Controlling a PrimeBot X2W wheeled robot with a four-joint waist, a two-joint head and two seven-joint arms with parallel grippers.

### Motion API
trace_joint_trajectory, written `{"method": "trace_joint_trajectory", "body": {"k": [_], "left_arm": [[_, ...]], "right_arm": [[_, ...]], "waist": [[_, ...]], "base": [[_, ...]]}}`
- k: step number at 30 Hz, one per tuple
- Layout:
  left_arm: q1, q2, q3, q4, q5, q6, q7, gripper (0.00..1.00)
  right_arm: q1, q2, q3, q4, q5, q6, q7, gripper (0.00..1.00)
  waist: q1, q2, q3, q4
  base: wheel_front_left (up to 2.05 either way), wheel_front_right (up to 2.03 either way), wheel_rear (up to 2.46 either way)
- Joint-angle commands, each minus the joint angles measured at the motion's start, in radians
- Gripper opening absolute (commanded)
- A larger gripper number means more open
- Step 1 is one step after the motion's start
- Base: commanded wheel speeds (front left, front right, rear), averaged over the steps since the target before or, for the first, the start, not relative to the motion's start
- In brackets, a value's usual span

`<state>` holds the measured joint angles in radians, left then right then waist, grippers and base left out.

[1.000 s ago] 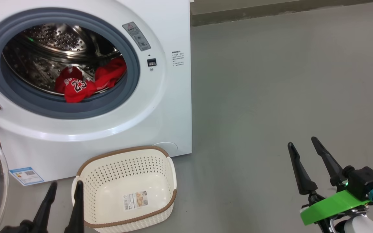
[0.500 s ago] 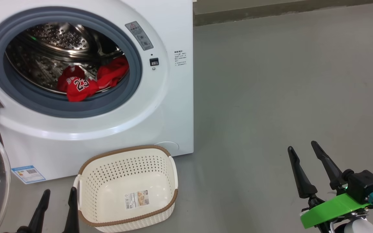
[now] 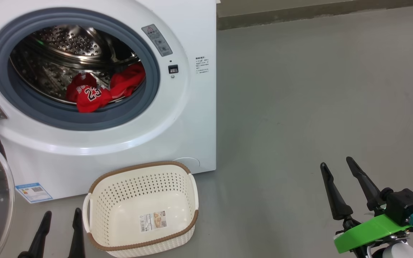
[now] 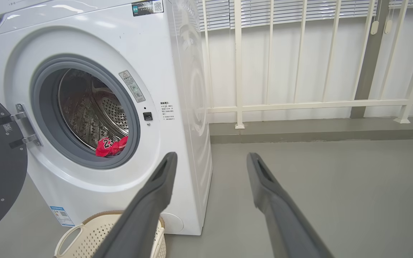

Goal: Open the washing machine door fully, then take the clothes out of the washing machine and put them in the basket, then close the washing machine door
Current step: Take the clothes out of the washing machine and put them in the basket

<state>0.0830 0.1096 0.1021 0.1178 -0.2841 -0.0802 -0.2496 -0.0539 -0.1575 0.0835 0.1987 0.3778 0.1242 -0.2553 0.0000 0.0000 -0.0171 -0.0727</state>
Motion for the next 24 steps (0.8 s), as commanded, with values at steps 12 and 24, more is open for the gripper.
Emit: {"method": "trace_joint_trajectory", "body": {"k": [12, 24], "left_arm": [[-0.036, -0.008, 0.058, -0.022, 0.026, 0.008, -0.012, 1.0], [-0.038, -0.021, 0.063, -0.035, 0.017, -0.011, -0.012, 1.0]], "right_arm": [[-0.021, -0.026, 0.029, -0.012, 0.006, 0.007, -0.006, 1.0], [-0.03, -0.03, 0.037, -0.001, 0.011, 0.007, -0.006, 1.0]], "waist": [[0.0, 0.0, 0.011, 0.003], [0.0, 0.0, 0.014, 0.005]], "base": [[1.23, -1.23, 0.0], [1.57, -1.57, 0.0]]}}
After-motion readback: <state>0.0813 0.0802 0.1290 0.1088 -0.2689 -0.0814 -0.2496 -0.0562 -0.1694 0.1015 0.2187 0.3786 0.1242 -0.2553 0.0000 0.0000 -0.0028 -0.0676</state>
